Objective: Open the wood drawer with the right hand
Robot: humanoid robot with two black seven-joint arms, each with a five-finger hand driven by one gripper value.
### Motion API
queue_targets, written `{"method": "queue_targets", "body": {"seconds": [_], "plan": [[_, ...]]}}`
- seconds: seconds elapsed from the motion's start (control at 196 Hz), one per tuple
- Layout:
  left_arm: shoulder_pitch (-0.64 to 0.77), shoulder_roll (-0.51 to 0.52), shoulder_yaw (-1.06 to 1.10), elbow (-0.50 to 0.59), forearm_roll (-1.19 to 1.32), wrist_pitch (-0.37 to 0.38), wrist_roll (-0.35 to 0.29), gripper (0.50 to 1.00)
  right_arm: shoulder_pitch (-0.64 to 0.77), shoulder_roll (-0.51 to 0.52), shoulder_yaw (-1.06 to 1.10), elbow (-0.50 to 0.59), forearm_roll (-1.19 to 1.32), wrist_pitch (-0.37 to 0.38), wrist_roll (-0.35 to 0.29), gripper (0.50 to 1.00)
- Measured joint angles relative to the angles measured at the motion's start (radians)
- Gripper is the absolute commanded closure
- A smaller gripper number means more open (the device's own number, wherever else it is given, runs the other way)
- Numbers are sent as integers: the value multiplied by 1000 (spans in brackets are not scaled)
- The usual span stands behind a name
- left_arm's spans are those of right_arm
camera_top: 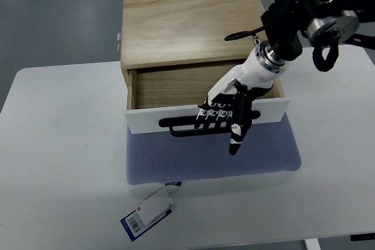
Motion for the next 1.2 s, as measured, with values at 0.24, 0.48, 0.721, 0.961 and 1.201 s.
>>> {"method": "queue_targets", "body": {"seconds": [0.24,0.48,0.721,0.961,1.201], "plan": [[0,0,0,0,0,0,0,500,25,-14,23,1,4,0,0,554],[0,0,2,0,0,2,0,500,72,-61,47,-5,4,0,-1,554],[0,0,5,-1,1,2,0,500,100,-149,179,-96,4,0,6,554],[0,0,9,-2,2,2,0,500,-55,-198,404,-339,2,0,14,554],[0,0,9,-3,2,2,0,500,-387,-118,777,-604,-8,-67,116,554]]}}
